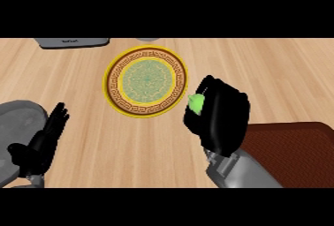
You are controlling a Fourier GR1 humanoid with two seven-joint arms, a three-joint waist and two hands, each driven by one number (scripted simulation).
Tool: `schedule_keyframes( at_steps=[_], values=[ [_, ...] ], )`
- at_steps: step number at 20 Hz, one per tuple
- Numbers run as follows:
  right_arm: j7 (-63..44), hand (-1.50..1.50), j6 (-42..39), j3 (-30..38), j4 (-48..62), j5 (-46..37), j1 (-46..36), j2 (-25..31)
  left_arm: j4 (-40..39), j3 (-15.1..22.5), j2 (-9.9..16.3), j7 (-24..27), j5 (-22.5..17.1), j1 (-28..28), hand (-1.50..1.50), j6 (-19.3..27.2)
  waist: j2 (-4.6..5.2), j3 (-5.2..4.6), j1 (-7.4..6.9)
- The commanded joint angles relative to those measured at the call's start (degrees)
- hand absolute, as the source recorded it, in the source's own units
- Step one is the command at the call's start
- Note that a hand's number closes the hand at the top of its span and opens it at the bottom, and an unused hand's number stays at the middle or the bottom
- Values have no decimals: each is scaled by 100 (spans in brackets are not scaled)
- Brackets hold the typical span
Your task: Pick the eggplant from the tray and place it in the plate
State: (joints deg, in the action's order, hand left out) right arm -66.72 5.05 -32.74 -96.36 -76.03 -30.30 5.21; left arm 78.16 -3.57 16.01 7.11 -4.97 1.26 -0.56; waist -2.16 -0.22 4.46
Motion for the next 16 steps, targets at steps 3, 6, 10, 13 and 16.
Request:
schedule_keyframes(
  at_steps=[3, 6, 10, 13, 16],
  values=[
    [-1713, 150, -1290, -593, -1335, -1034, -35, -503, -76, 58, 18, 79, 101, -217, 0, -56, 127, 10, -274],
    [-1787, 150, -1115, -383, -757, -887, -517, -510, -13, 208, -137, -86, 133, -383, 0, -46, 192, 15, -461],
    [-1724, 150, -1090, -159, -218, -323, -1005, -514, -81, 359, -278, -110, 272, -536, 0, 27, 222, 15, -550],
    [-1611, 150, -674, 30, 224, 35, -1178, -515, -12, 376, -263, -211, 345, -615, 0, 79, 231, 18, -580],
    [-1439, 150, -42, 245, 1033, 342, -1532, -516, -37, 389, -251, 69, 251, -387, 0, -156, 254, 17, -691]
  ],
)
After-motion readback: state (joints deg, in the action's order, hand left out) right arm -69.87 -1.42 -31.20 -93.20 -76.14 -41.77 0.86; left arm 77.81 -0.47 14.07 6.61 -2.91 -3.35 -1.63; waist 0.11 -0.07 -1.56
